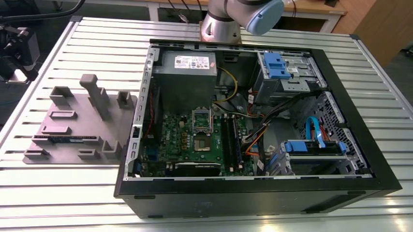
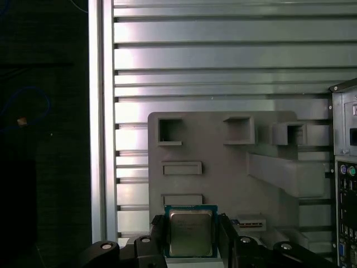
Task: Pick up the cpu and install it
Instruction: 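Pick up the cpu and move it towards the insertion slot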
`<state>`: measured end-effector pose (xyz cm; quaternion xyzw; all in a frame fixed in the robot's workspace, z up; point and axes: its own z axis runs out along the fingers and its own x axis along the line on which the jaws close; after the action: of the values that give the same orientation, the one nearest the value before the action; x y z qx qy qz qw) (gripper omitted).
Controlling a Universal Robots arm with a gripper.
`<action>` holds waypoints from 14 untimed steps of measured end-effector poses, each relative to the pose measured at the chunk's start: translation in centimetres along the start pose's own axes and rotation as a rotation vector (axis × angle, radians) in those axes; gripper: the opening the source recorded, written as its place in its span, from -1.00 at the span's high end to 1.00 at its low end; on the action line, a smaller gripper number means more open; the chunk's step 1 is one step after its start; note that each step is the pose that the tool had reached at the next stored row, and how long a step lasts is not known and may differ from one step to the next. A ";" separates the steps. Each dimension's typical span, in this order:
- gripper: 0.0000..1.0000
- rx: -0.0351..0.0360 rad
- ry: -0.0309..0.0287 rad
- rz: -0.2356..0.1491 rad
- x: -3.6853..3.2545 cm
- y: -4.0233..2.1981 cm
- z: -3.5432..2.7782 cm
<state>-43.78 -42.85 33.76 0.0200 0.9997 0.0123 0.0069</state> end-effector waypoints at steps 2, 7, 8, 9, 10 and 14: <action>0.06 0.0000 0.0000 0.000 0.00 0.00 0.00; 0.06 0.0002 0.0003 0.000 0.00 0.00 -0.07; 0.06 0.0003 0.0004 0.000 0.00 0.00 -0.13; 0.06 0.0001 0.0002 0.000 0.00 0.01 -0.19; 0.06 0.0000 0.0001 0.000 0.00 0.01 -0.28; 0.06 -0.0001 -0.0001 0.000 -0.01 0.02 -0.70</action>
<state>-43.78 -42.85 34.46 0.0200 0.9997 0.0123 0.0070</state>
